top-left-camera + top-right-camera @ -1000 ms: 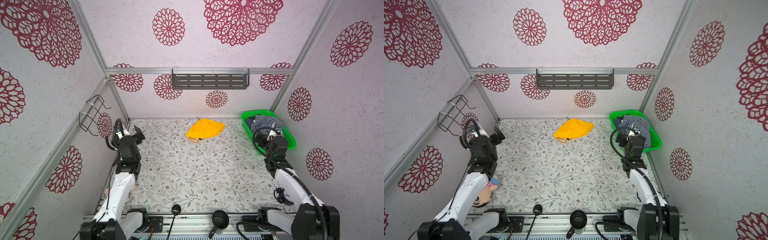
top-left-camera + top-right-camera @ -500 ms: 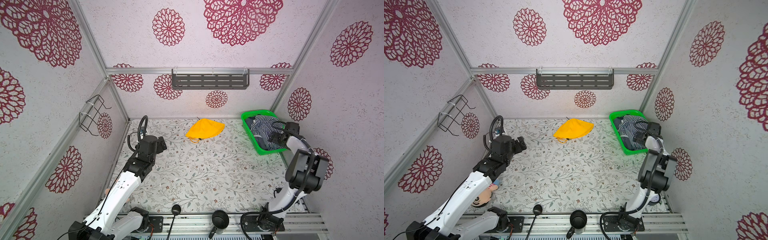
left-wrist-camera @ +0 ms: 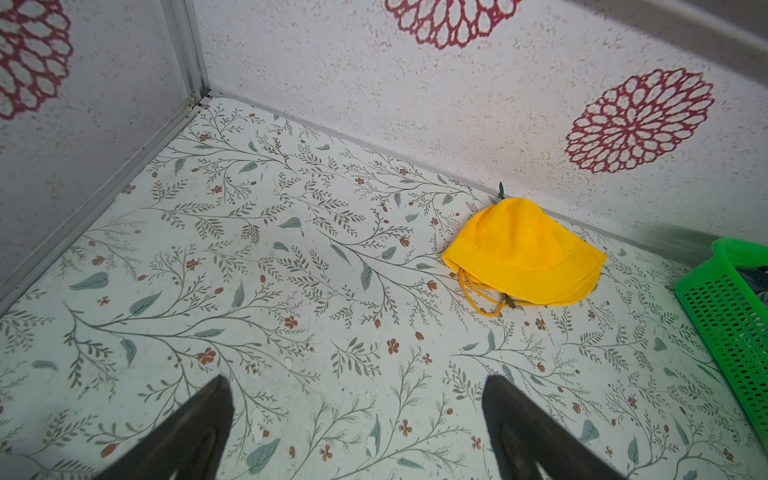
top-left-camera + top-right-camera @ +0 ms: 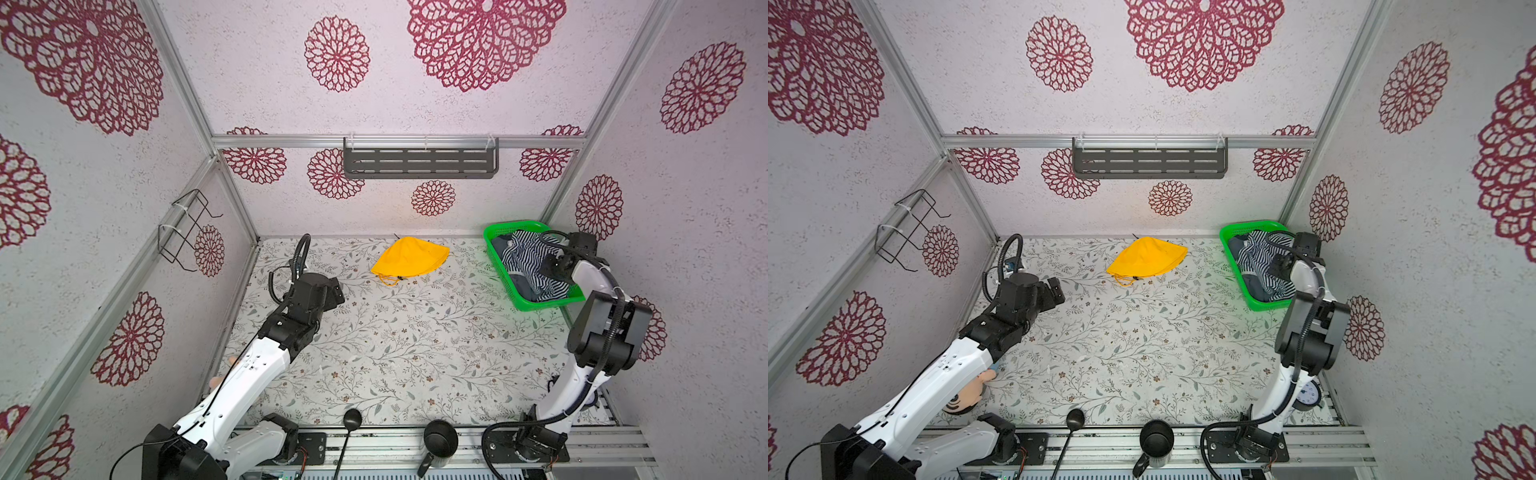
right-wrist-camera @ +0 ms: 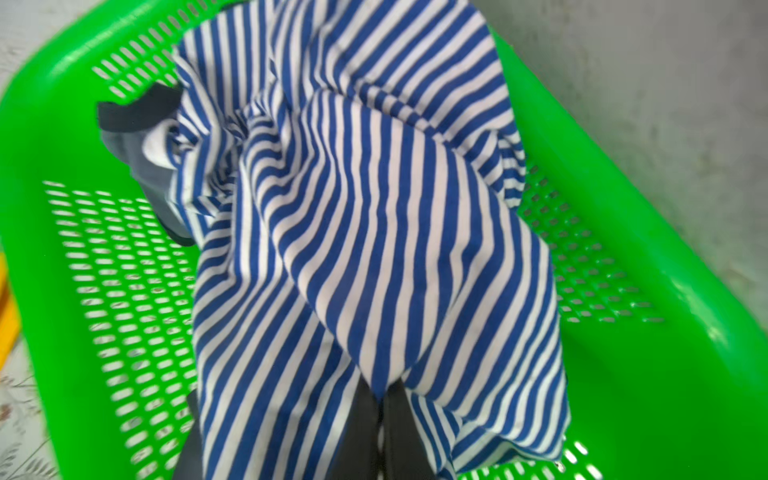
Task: Fold and stack tank tops
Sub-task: Pick up several tank tops from the basket, then place several tank tops into the basket.
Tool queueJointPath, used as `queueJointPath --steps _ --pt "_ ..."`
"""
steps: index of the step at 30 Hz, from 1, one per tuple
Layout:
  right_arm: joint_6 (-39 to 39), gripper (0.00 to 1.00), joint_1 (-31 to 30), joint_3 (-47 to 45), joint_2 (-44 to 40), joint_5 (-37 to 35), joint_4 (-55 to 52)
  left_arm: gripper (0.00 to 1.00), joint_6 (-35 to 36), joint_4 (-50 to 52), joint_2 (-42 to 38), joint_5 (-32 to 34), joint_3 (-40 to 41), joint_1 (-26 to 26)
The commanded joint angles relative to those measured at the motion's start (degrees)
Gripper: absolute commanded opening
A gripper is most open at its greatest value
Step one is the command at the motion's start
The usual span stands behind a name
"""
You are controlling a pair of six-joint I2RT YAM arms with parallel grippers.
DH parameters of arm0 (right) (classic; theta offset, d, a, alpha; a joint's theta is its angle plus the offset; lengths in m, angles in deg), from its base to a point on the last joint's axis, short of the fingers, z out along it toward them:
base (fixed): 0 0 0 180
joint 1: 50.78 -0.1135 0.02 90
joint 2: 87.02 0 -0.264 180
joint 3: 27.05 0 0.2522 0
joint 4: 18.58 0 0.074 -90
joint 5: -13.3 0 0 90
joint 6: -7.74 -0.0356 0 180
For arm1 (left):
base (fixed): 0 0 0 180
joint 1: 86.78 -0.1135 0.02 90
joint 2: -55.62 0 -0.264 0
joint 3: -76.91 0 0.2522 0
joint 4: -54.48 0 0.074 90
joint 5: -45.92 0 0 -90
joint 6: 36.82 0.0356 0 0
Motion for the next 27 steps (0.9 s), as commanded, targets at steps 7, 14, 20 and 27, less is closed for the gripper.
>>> queueJointPath --steps 7,14,20,27 --pt "0.5 0.00 -4.8 7.2 -13.2 7.7 -5.9 0.97 -1.2 -1.8 1.1 -1.3 -1.5 0.6" --pt "2.6 0.00 -20.4 17.1 -19.3 10.9 -8.6 0.97 -0.8 -3.3 3.6 -5.7 -4.3 0.6" --pt "3.9 0.00 -27.7 23.0 -20.9 12.5 -10.1 0.97 -1.5 -5.0 3.8 -8.2 -4.3 0.6" --pt "3.7 0.00 -21.7 25.8 -17.9 3.9 -9.6 0.96 -3.7 -7.6 4.1 -11.3 -2.9 0.6"
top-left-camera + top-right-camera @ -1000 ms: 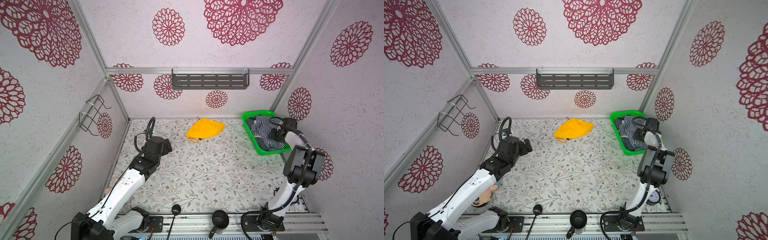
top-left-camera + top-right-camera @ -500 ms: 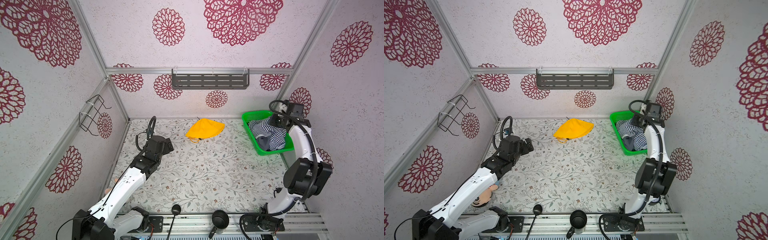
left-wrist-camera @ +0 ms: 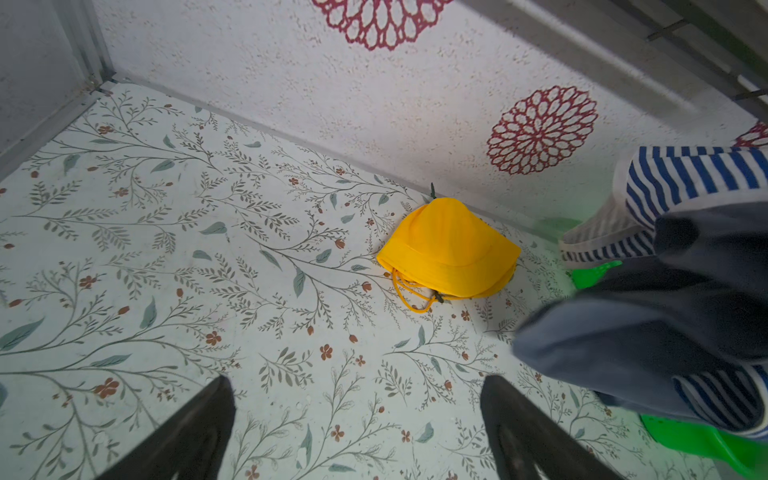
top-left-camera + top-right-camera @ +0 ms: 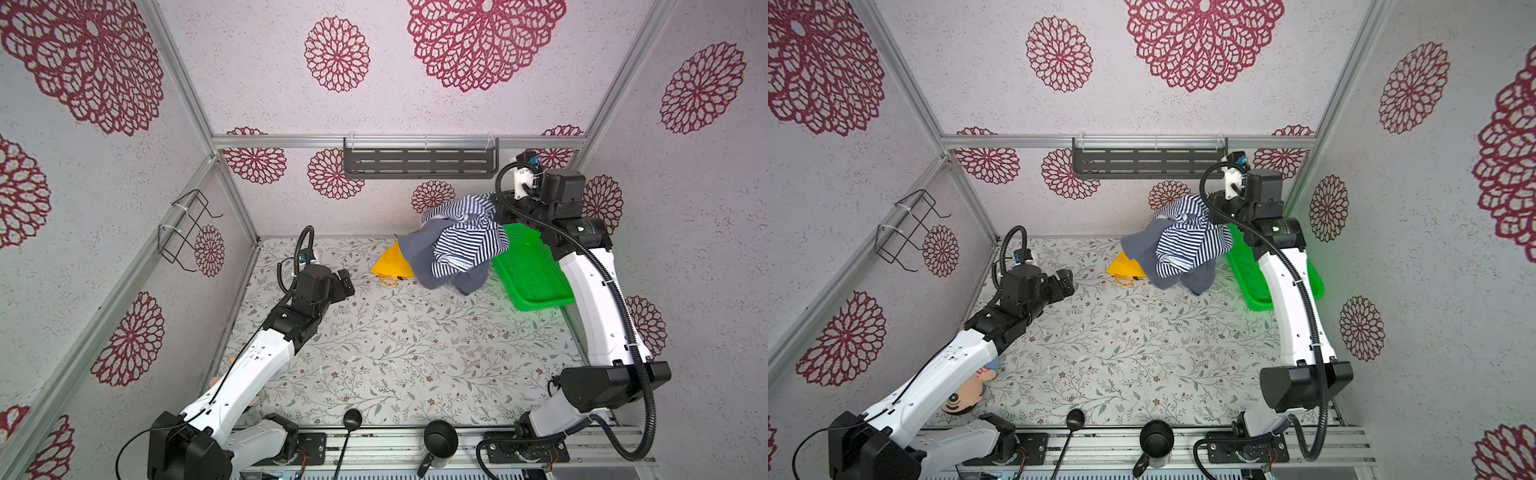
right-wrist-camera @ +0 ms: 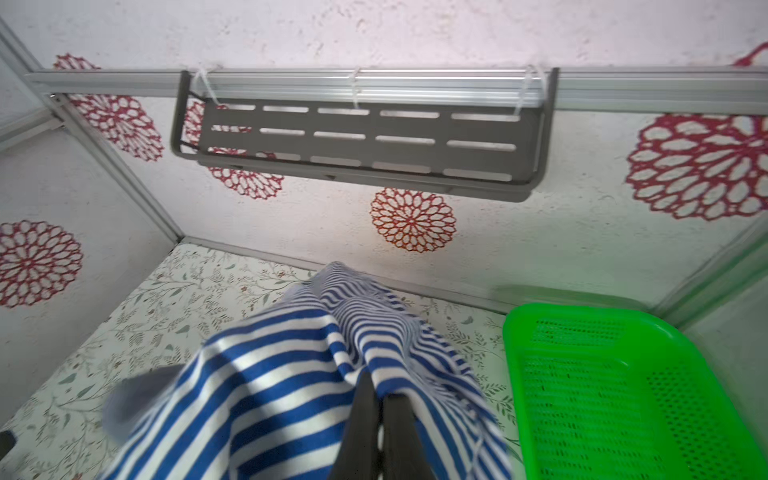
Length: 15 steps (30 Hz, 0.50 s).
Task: Fold and stack tank tops
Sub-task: Place several tank tops into the basket.
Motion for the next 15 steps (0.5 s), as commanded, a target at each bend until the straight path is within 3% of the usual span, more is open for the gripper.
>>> queueJointPath --steps 1,8,15 --pt "-1.2 0.00 6.5 2.6 1.3 -2.9 2.6 0.96 -1.9 -2.7 0.4 -2.2 0.4 0.3" --pt "-7.0 0.00 19.8 4.2 1.8 -0.8 12.0 0.95 -1.9 -2.8 0.3 -2.6 0.8 0.3" --pt "-6.7 0.00 24.7 3.6 3.5 -2.1 14.4 0.95 -2.7 -3.0 0.0 -3.4 1.7 0.3"
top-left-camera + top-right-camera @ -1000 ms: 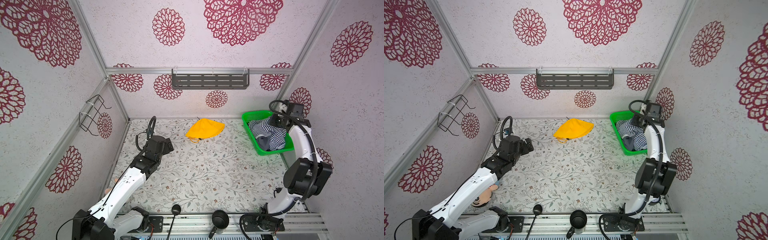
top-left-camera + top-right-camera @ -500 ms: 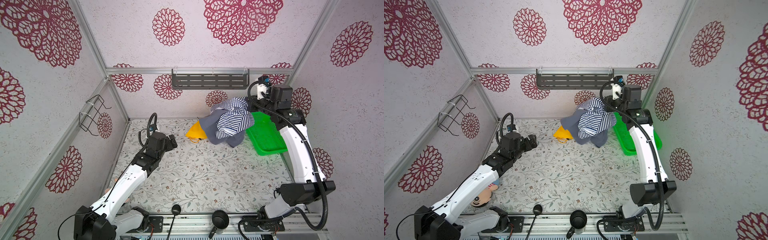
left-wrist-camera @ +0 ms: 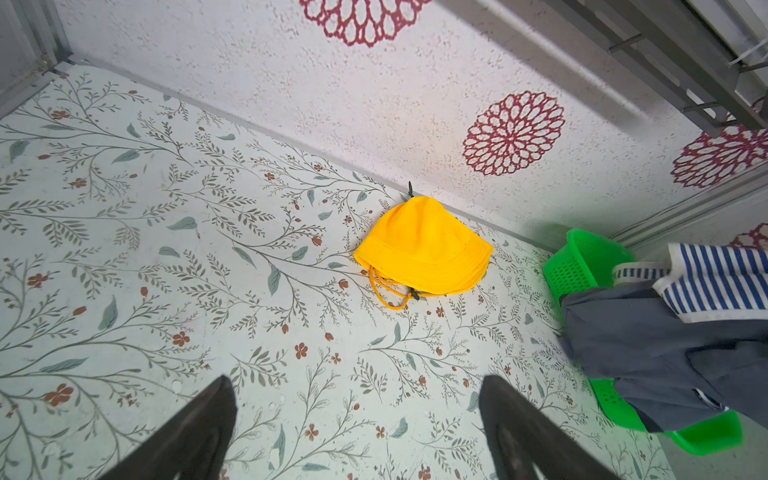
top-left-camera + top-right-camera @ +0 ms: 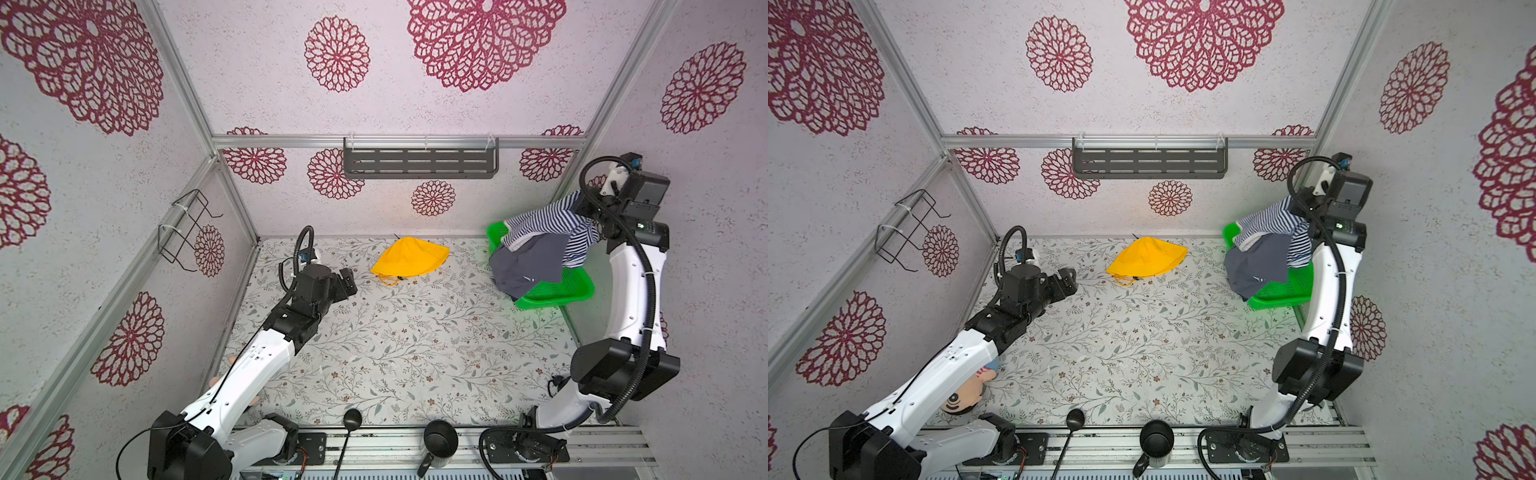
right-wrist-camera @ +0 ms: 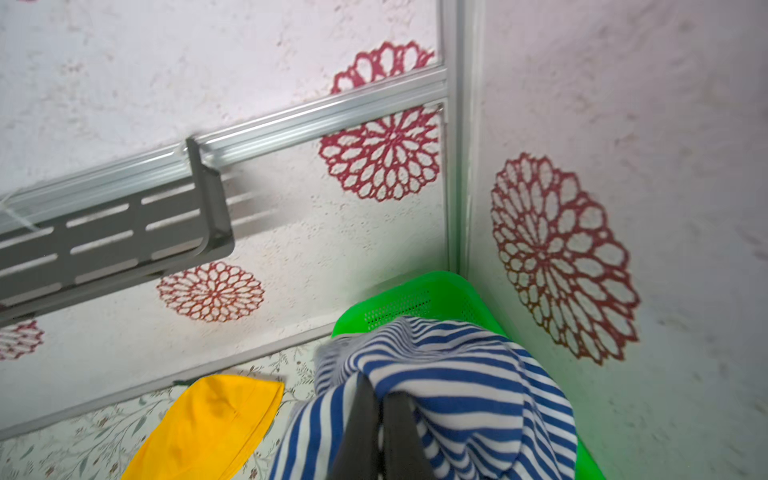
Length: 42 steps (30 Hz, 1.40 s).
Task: Fold and stack tank tops
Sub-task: Place several tank tops into the basket, then pick up several tank tops from the basket.
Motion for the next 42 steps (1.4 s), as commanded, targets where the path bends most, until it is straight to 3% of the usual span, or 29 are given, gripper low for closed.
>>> queueJointPath --steps 1,8,9,12,13,17,23,29,36,42 --pt "0.3 0.00 0.1 0.9 -0.9 -1.5 7.5 0.95 -1.5 -1.4 -0.2 -0.5 1.4 0.3" --pt "2.1 0.00 0.6 -8.3 6.8 -7.2 0.5 0.95 -2.7 -2.7 -0.5 -1.2 3.4 0.4" --pt "1.9 0.17 0.8 -7.1 8.8 -8.3 -2.3 0.95 -2.8 -2.5 -0.5 -1.3 3.4 0.3" --pt "1.9 0.93 0.7 -6.1 11.2 -11.7 -7.8 0.95 -2.7 -2.2 -0.5 -1.0 4.0 0.4" --pt "1.6 0.99 0.6 -7.2 9.9 -12.6 -7.4 0.95 -2.6 -2.2 -0.4 -1.0 4.1 0.3" --pt "1.0 0.99 -1.3 -10.8 2.8 -12.6 -7.2 0.95 -2.7 -2.2 0.4 -0.9 4.6 0.3" --pt "3.0 0.97 -11.7 -21.7 -4.4 -12.5 -6.6 0.96 -2.7 -3.5 4.0 -1.6 4.3 0.3" --pt "5.7 0.82 -13.1 -24.4 1.3 -13.6 -6.5 0.96 -2.4 -3.2 5.3 -3.3 3.5 0.5" --pt "8.1 0.76 -15.0 -21.8 9.2 -15.3 -4.2 0.96 -3.1 -3.8 4.9 -3.0 5.1 0.5" --pt "11.5 0.66 -19.0 -22.9 12.2 -21.1 1.6 0.96 -3.1 -3.5 4.2 -2.5 5.5 0.4"
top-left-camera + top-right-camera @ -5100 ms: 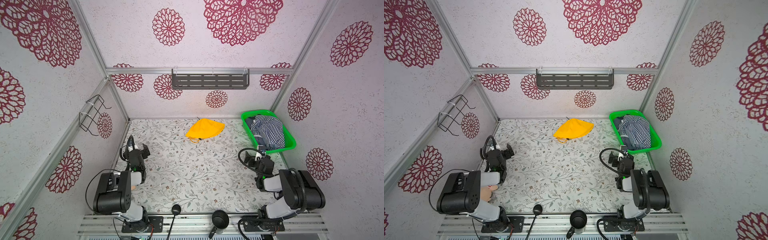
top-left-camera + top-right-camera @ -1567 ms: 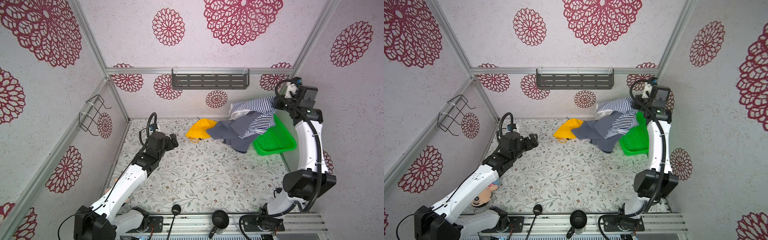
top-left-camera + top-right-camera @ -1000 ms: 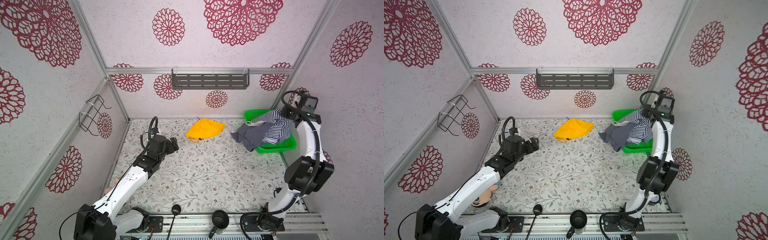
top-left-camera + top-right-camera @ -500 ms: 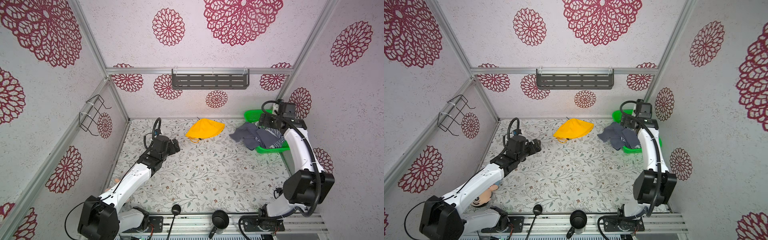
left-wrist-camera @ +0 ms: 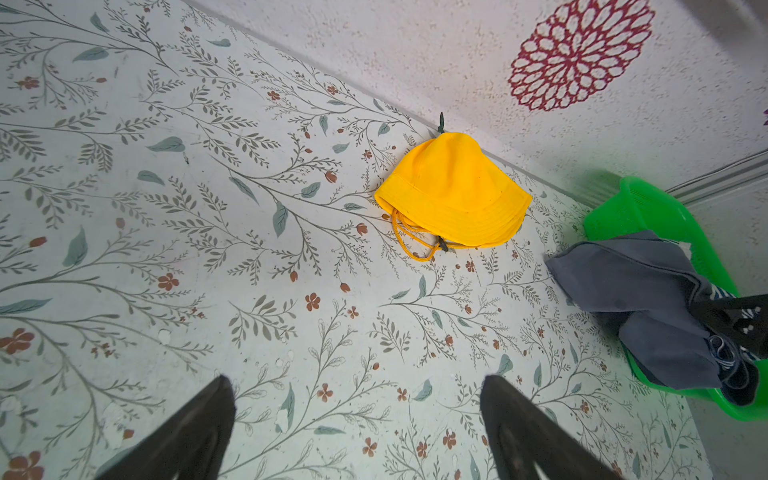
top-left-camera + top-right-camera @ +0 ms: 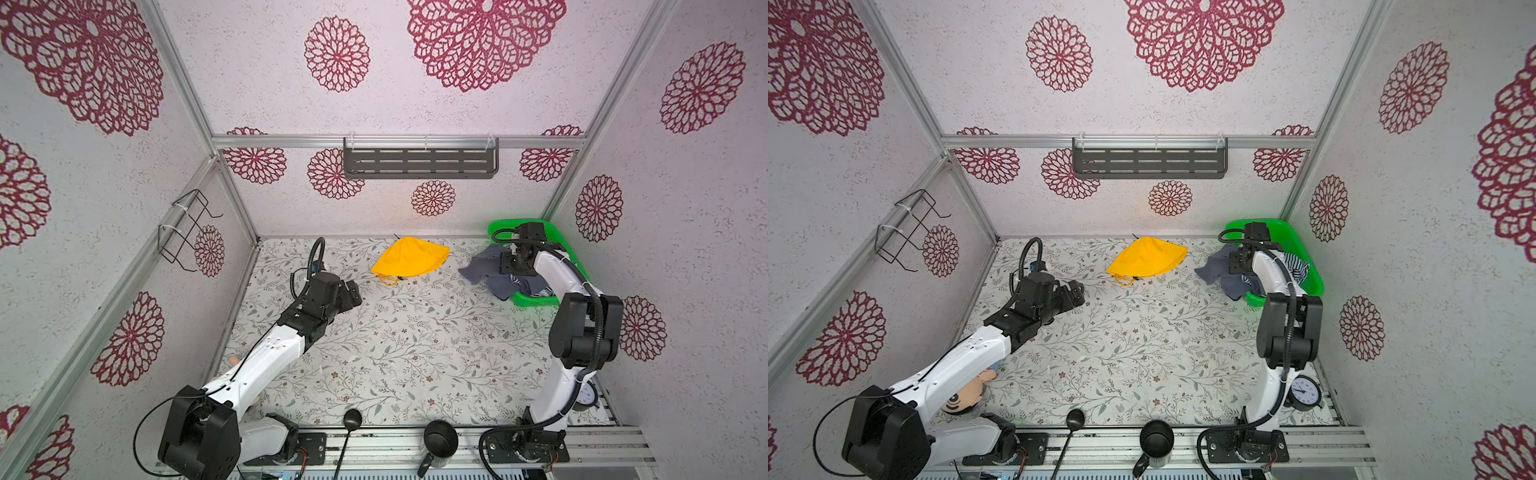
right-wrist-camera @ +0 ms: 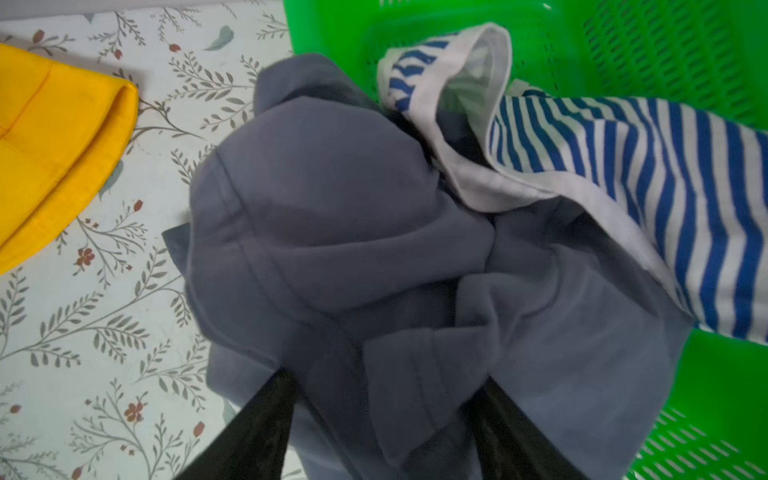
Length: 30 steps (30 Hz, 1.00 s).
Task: Fold and stack tank tops
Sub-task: Pick up several tank tops from the basket.
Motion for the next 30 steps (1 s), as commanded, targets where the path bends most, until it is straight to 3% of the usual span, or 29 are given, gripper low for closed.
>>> queueJointPath --steps 1,4,11,14,16,21,22,30 --pt "3.4 0.64 -2.8 -0.5 -1.2 -5.4 6.4 0.96 -0.6 -1.1 -1.4 0.4 0.6 0.3" --pt "3.6 0.62 -3.8 -0.8 -0.6 -8.0 9.5 0.96 -0.3 -1.0 -1.4 0.6 0.6 0.4" --pt "5.1 0.72 -4.1 4.2 3.8 -8.7 7.9 0.96 -0.3 -1.2 -0.9 0.0 0.6 0.3" --pt "5.1 0.69 -4.1 5.4 5.0 -9.0 6.8 0.96 -0.2 -1.2 -1.0 -0.1 0.7 0.3" --pt "5.1 0.59 -4.1 6.2 6.0 -9.6 6.5 0.96 0.0 -1.1 -1.1 0.0 0.8 0.3" --pt "5.0 0.06 -4.2 8.8 4.3 -10.9 6.6 0.96 0.4 -0.3 -1.9 0.4 0.6 0.4" --pt "5.0 0.00 -4.2 10.2 3.4 -10.8 6.2 0.96 0.6 -0.1 -2.2 0.6 0.6 0.4" --pt "6.3 0.00 -2.5 28.5 -1.8 -9.5 2.1 0.96 0.5 -0.8 -0.4 -0.6 -0.7 0.3"
